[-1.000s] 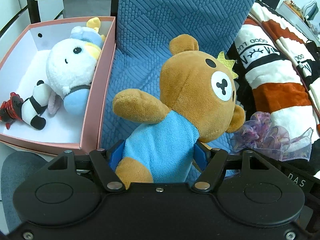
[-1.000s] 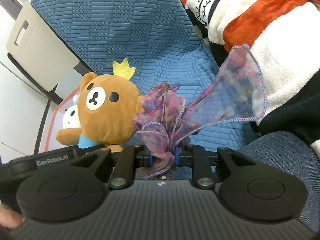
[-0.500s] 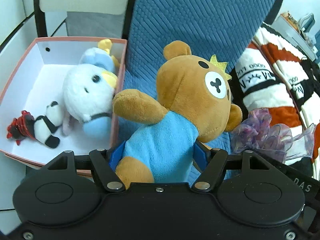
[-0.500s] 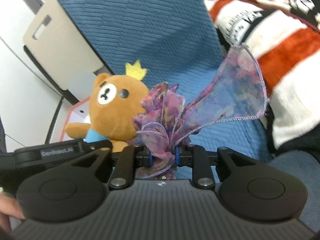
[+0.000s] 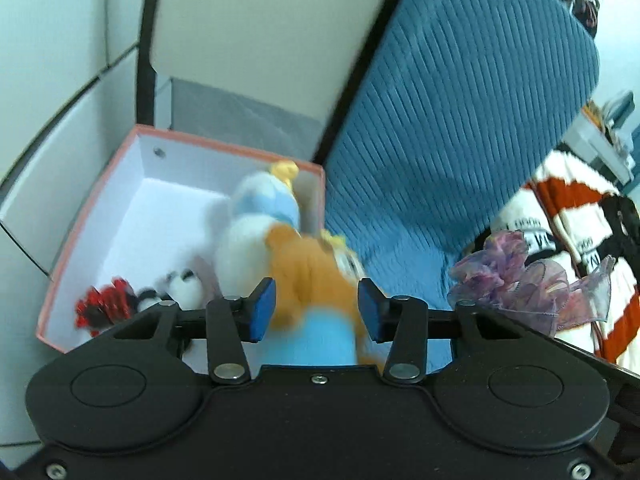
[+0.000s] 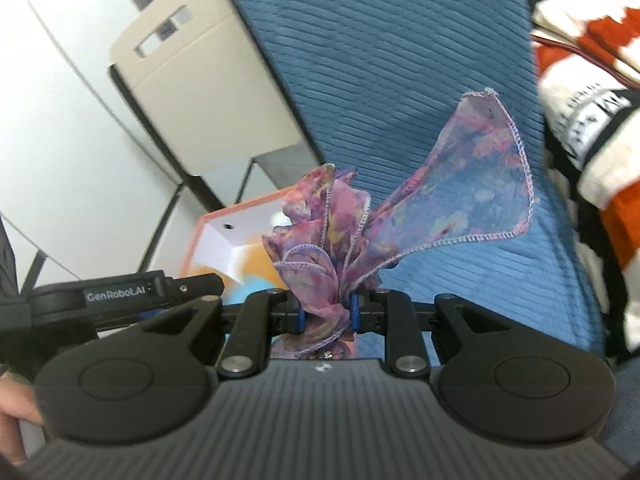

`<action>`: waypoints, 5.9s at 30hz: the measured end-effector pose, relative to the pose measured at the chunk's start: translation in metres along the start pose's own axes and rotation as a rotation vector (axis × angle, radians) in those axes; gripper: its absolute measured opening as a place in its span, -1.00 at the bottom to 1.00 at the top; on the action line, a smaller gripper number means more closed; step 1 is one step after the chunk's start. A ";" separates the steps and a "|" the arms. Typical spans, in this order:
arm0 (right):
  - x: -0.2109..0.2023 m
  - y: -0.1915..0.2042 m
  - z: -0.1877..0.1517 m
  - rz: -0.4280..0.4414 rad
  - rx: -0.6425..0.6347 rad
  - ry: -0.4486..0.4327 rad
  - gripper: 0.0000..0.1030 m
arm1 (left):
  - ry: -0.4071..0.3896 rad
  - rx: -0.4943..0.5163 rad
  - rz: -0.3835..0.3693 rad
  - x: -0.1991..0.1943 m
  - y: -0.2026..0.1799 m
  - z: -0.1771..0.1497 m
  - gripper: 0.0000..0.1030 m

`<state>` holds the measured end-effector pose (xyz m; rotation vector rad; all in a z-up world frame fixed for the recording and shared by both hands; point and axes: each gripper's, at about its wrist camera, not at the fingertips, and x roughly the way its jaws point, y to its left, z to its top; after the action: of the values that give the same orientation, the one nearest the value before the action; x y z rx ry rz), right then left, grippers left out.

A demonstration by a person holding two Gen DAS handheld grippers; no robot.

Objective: Organize objects

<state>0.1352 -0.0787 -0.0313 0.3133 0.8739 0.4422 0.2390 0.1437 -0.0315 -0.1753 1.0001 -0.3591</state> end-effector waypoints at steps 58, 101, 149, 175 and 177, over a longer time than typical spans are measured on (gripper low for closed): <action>0.061 0.127 -0.003 0.184 -0.188 0.046 0.79 | -0.079 -0.066 0.054 -0.067 0.099 -0.021 0.57; -0.014 -0.004 -0.069 0.027 -0.102 0.059 0.78 | 0.171 0.042 0.048 0.075 0.023 -0.105 0.69; 0.051 0.060 -0.057 0.018 -0.224 0.153 0.78 | 0.023 -0.024 0.149 0.059 0.117 -0.025 0.14; -0.048 0.089 -0.043 0.176 -0.265 0.005 0.79 | -0.191 0.016 0.087 -0.130 0.043 -0.055 0.76; -0.052 0.088 -0.048 0.176 -0.266 0.009 0.79 | -0.199 0.011 0.084 -0.138 0.041 -0.063 0.86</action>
<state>0.0466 -0.0240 0.0131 0.1438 0.7879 0.7165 0.1274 0.2343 0.0314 -0.1556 0.8068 -0.2647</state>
